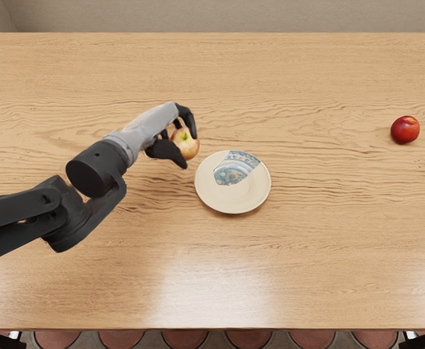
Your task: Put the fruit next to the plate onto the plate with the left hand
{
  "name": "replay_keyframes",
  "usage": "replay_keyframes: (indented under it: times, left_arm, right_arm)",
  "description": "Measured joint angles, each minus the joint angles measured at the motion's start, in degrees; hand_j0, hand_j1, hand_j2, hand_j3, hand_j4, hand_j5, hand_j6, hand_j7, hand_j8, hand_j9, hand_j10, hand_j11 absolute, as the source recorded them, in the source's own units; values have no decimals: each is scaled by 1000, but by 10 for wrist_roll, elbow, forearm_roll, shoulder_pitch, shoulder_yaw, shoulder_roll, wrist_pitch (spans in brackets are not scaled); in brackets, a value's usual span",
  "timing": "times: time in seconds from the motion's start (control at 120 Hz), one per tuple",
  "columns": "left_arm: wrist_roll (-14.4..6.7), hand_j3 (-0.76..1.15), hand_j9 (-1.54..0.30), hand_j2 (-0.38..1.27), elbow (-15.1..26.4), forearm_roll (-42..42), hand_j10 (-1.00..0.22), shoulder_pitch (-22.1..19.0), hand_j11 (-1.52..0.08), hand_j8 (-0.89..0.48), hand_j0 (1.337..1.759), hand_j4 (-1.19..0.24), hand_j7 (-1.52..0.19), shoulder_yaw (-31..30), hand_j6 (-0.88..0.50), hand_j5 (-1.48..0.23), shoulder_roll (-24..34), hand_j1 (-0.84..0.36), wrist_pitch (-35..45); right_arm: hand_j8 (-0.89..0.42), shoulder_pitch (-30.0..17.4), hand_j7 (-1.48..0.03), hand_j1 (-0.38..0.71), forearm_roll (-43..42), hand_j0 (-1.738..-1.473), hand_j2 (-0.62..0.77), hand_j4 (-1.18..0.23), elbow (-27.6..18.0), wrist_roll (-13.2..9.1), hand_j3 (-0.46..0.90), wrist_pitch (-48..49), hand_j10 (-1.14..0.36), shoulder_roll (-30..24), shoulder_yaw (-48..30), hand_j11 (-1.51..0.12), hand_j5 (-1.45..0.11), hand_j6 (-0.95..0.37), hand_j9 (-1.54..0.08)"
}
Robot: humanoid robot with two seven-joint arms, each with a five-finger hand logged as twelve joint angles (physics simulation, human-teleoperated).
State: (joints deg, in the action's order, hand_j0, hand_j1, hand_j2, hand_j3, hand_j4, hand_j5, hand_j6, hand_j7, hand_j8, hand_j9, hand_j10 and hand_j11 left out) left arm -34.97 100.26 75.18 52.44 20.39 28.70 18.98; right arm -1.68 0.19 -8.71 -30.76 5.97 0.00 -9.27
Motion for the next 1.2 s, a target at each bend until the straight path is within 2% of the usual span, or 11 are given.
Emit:
replay_keyframes:
  times: [0.183,0.192,0.242,0.325,0.333,0.358,0.458,0.708,0.933,1.108,1.2]
  left_arm:
    - [0,-1,-1158,739,0,-5,-860,6,-1163,-289,1651,-713,-1198,0,-219,-1297,-50,-411,-1]
    - [0,-1,-1158,749,0,-5,-860,6,-1163,-299,1652,-728,-1198,0,-296,-1275,-52,-412,1]
    - [0,-1,-1157,741,0,-5,-861,6,-1161,-337,1652,-746,-1200,0,-317,-1272,-63,-383,1]
    - [-1,0,-1156,856,0,-5,-863,6,-1158,-331,1652,-768,-1200,0,-308,-1270,-80,-414,0]
    - [-1,0,-1156,866,0,-5,-863,6,-1158,-380,1652,-775,-1189,0,-310,-1259,-80,-420,1]
    - [0,0,-1156,898,0,-5,-863,6,-1159,-334,1652,-779,-1196,0,-336,-1260,-82,-431,0]
    - [0,0,-1158,1018,-4,-4,-862,10,-1162,-399,1652,-807,-1190,-1,-415,-1231,-87,-456,1]
    - [0,0,-1155,998,-49,-1,-864,22,-1158,-518,1653,-834,-1174,-3,-441,-1205,-121,-529,-2]
    - [0,0,-789,429,-55,1,-598,13,-790,-464,1656,-588,-797,28,-443,-807,-131,-309,0]
    - [0,0,-638,230,-46,-14,-487,12,-638,-430,1657,-483,-641,42,-421,-646,-130,-209,3]
    - [0,0,-472,157,-26,-117,-361,13,-473,-325,1657,-358,-474,71,-319,-477,-128,-67,4]
  right_arm:
    - [0,0,0,-349,0,-1658,0,0,0,0,0,0,0,0,0,0,0,0,0]
    - [0,0,0,-349,0,-1658,0,0,0,0,0,0,0,0,0,0,0,0,0]
    - [0,0,0,-349,1,-1658,0,0,1,0,0,0,0,0,0,0,0,0,0]
    - [0,0,0,-349,0,-1658,0,0,1,0,0,0,0,0,0,0,0,0,0]
    - [0,0,0,-349,0,-1658,0,0,1,0,0,0,0,0,0,0,0,0,0]
    - [0,0,0,-349,0,-1658,0,0,1,0,0,0,0,0,0,0,0,0,0]
    - [0,0,0,-349,0,-1658,0,0,1,0,0,0,0,0,0,0,0,0,0]
    - [0,3,0,-349,0,-1658,0,0,1,0,0,0,0,0,0,0,0,0,0]
    - [0,4,0,-349,0,-1658,0,0,1,0,0,0,0,0,0,0,0,0,0]
    - [0,4,0,-349,0,-1658,0,0,2,0,0,-1,0,0,0,0,0,0,0]
    - [0,4,0,-349,0,-1658,0,0,2,0,0,-1,0,0,0,0,0,0,0]
